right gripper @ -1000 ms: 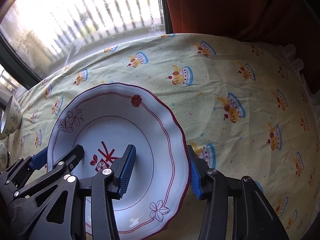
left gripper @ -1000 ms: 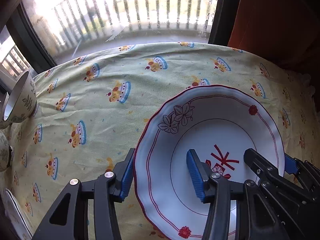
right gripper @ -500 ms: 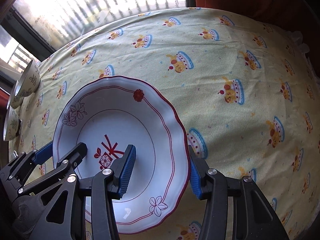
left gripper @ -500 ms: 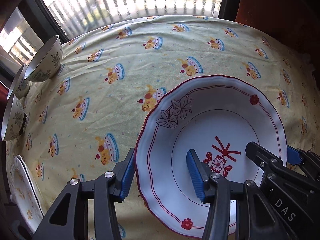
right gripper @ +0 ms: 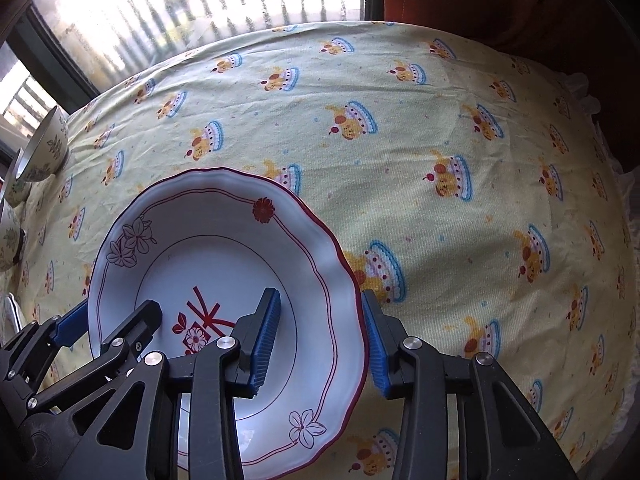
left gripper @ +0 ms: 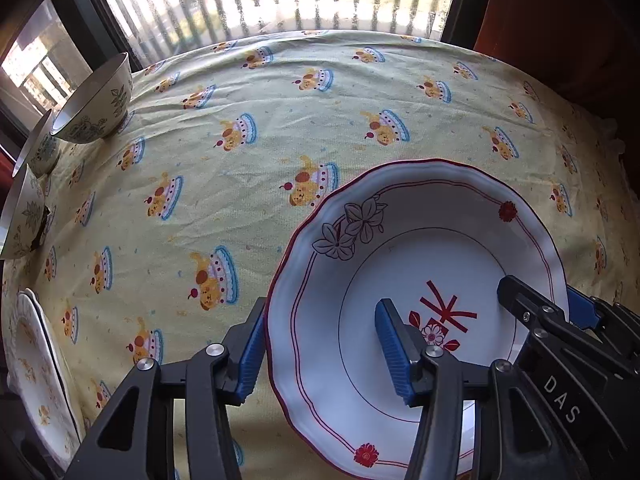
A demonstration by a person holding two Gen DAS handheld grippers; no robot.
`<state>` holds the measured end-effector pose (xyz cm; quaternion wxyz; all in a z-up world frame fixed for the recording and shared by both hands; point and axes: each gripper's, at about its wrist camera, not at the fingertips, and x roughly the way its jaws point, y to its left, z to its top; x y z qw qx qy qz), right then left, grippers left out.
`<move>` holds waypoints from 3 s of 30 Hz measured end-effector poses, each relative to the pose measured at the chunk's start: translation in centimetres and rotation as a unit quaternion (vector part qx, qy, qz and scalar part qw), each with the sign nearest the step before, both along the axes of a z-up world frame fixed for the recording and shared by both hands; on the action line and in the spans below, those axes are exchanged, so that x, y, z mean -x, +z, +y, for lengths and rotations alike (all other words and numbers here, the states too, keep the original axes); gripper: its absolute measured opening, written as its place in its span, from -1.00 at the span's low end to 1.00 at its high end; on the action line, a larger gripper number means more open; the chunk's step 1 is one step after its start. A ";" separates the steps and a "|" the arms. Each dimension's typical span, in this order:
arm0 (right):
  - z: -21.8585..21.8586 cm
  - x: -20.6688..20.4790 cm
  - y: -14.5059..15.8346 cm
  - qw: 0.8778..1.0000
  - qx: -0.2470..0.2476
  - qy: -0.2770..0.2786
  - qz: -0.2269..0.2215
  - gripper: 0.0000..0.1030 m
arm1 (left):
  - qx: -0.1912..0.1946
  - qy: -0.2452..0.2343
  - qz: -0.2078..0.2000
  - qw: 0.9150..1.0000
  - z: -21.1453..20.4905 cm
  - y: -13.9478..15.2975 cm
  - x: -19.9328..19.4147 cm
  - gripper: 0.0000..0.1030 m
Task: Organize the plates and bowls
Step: 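Close both grippers on the rim of the red-rimmed plate and lift it, then carry the red-rimmed plate over the stacked flower plates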
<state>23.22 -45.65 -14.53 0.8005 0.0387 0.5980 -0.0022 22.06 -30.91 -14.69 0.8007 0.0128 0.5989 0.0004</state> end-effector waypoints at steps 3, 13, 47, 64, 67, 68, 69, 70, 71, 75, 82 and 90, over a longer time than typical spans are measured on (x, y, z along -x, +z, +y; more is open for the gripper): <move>0.6 0.6 0.4 1.000 0.006 -0.003 0.002 -0.15 | -0.003 -0.004 -0.012 1.000 0.5 0.8 0.4 0.04; 3.7 3.6 2.9 1.000 0.008 -0.011 -0.017 -0.15 | 0.013 -0.012 -0.037 0.999 4.4 3.6 3.3 0.04; 25.6 11.7 6.9 0.999 0.017 -0.010 -0.044 -0.15 | 0.040 0.005 -0.065 0.997 26.0 7.0 10.7 0.04; 34.3 12.9 4.0 0.999 0.034 0.038 -0.018 -0.15 | 0.035 0.042 -0.029 0.998 33.0 3.6 12.8 0.03; 34.8 12.7 3.9 0.998 0.039 0.042 -0.021 -0.15 | 0.031 0.045 -0.027 0.998 33.2 3.3 12.9 0.04; 34.9 12.6 3.9 0.998 0.040 0.042 -0.021 -0.15 | 0.033 0.048 -0.026 0.998 33.3 3.2 12.8 0.04; 35.1 12.4 3.9 0.998 0.042 0.042 -0.020 -0.15 | 0.035 0.051 -0.025 0.998 33.5 3.1 12.8 0.04; 35.2 12.3 3.9 0.998 0.044 0.043 -0.020 -0.15 | 0.035 0.052 -0.025 0.998 33.6 3.1 12.7 0.04; 35.3 12.2 3.9 0.998 0.045 0.046 -0.019 -0.15 | 0.034 0.055 -0.026 0.998 33.7 3.0 12.7 0.04; 35.7 12.2 3.5 0.998 0.040 0.052 -0.012 -0.15 | 0.041 0.060 -0.024 0.997 34.2 2.6 12.5 0.03; 35.4 12.8 4.6 0.997 0.036 0.057 -0.029 -0.15 | 0.038 0.065 -0.029 0.997 34.2 2.7 12.4 0.01; 35.8 13.2 4.8 0.994 0.051 0.083 -0.040 -0.37 | 0.035 0.064 -0.031 0.997 34.2 2.6 12.6 0.01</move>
